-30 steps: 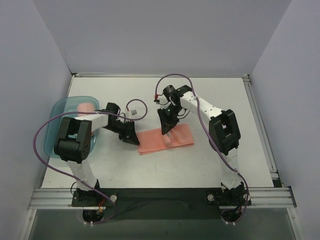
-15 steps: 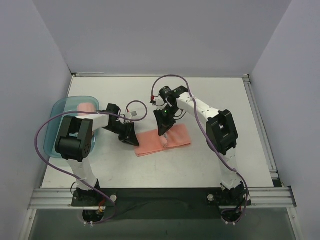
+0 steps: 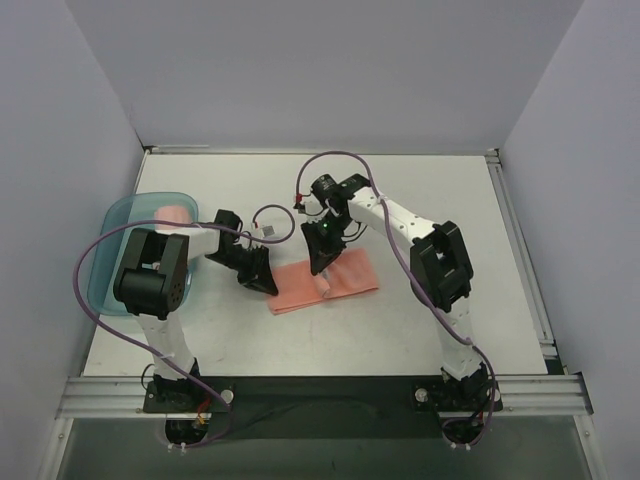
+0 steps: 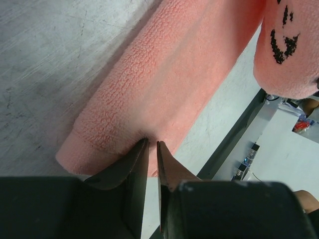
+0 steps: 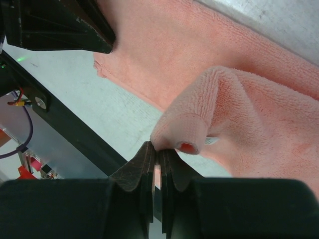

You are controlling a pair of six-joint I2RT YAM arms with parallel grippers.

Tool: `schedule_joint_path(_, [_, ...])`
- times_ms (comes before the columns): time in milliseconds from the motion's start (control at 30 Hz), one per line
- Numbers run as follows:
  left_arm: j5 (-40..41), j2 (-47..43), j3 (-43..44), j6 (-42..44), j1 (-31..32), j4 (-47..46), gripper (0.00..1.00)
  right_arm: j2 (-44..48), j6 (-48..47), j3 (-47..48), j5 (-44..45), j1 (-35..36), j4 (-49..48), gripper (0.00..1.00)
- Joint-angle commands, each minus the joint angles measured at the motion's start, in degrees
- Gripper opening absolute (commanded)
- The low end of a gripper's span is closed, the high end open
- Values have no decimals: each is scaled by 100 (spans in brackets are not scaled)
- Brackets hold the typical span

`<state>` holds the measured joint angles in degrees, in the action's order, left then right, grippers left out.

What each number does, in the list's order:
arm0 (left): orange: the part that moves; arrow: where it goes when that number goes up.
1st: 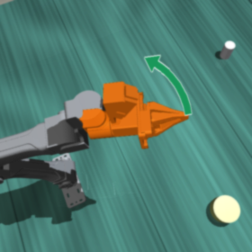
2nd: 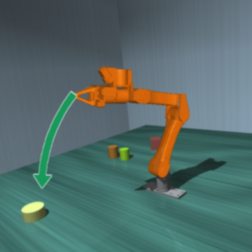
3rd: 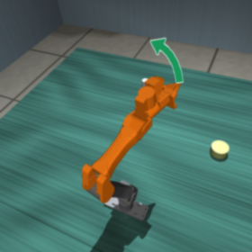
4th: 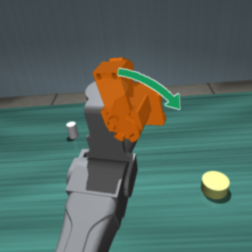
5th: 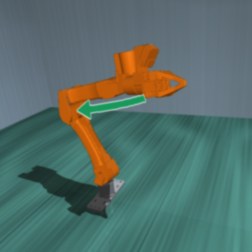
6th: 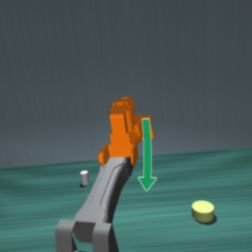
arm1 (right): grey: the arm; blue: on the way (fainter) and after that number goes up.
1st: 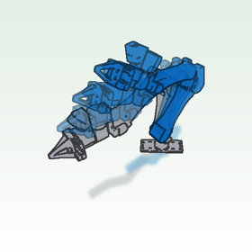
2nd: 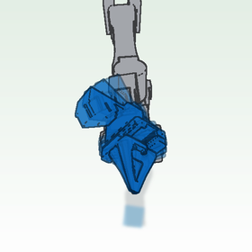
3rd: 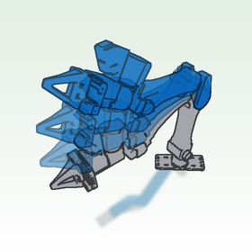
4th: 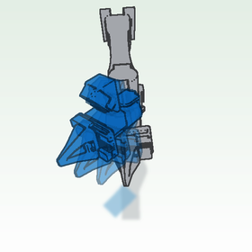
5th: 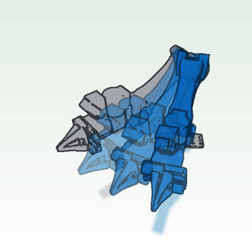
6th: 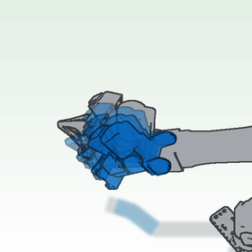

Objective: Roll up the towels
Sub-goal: Fold the towel

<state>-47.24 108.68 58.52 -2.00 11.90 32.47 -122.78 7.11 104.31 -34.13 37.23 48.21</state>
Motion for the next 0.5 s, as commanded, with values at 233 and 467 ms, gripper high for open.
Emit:
schedule_joint_path(233, [31, 100, 36, 33, -3, -144, 23, -360, 80, 370, -199, 65, 224, 0])
schedule_joint_path(467, [-39, -189, -104, 42, -188, -136, 36, -563, 97, 450, -287, 91, 224, 0])
